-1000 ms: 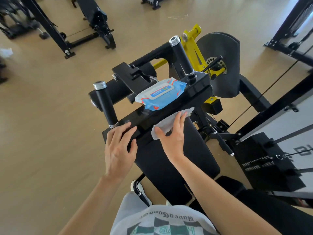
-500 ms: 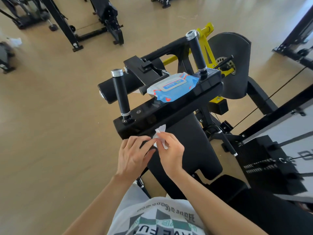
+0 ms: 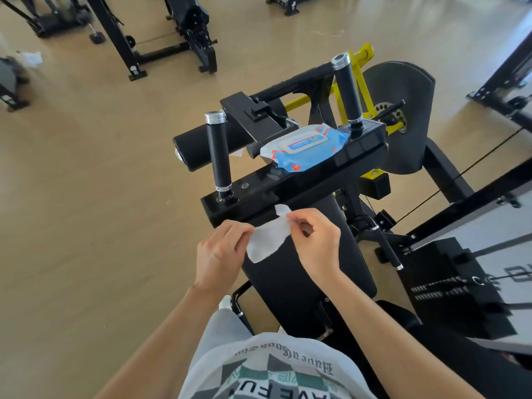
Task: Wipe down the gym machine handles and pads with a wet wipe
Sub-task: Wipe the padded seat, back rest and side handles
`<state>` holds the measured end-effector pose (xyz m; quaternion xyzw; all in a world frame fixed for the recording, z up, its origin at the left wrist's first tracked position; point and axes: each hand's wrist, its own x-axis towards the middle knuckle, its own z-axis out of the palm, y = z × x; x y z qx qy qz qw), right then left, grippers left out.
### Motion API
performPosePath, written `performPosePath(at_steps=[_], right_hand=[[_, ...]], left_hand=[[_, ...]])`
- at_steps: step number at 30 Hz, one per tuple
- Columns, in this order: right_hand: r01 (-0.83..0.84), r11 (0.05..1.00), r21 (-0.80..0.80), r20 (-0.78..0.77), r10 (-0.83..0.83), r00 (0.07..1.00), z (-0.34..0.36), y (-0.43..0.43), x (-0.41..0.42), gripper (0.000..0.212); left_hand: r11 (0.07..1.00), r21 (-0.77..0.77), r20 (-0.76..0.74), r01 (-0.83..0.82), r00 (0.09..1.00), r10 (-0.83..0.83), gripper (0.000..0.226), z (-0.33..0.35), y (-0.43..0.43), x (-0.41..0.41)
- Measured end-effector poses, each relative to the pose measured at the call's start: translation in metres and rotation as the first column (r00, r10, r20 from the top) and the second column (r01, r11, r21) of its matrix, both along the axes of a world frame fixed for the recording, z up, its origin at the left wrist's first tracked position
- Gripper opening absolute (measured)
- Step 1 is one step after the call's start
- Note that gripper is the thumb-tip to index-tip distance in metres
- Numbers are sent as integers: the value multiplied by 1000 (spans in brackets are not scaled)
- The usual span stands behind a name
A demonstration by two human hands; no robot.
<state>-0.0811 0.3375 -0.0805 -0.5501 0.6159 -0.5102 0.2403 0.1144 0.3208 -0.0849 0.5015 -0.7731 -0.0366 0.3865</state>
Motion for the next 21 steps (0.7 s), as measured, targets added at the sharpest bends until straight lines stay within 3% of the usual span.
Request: performPosePath(at_steps=[7, 11, 17, 21], right_hand=[[-14, 993, -121, -160, -5, 987, -24, -21, 24, 13], [-23, 983, -182, -223, -19, 975, -39, -20, 43, 15], [-189, 941, -280, -354, 82, 932, -50, -6, 65, 21], [-151, 948, -280, -381, 34, 924, -49, -11, 51, 22]], left_hand=[[988, -94, 42, -122, 991, 126, 18, -10, -4, 7], [991, -77, 86, -109, 990, 115, 19, -16, -1, 22], [993, -36, 83, -113, 990, 115, 10, -21, 17, 42], [994, -31, 99, -107, 989, 110, 16, -24, 14, 35]])
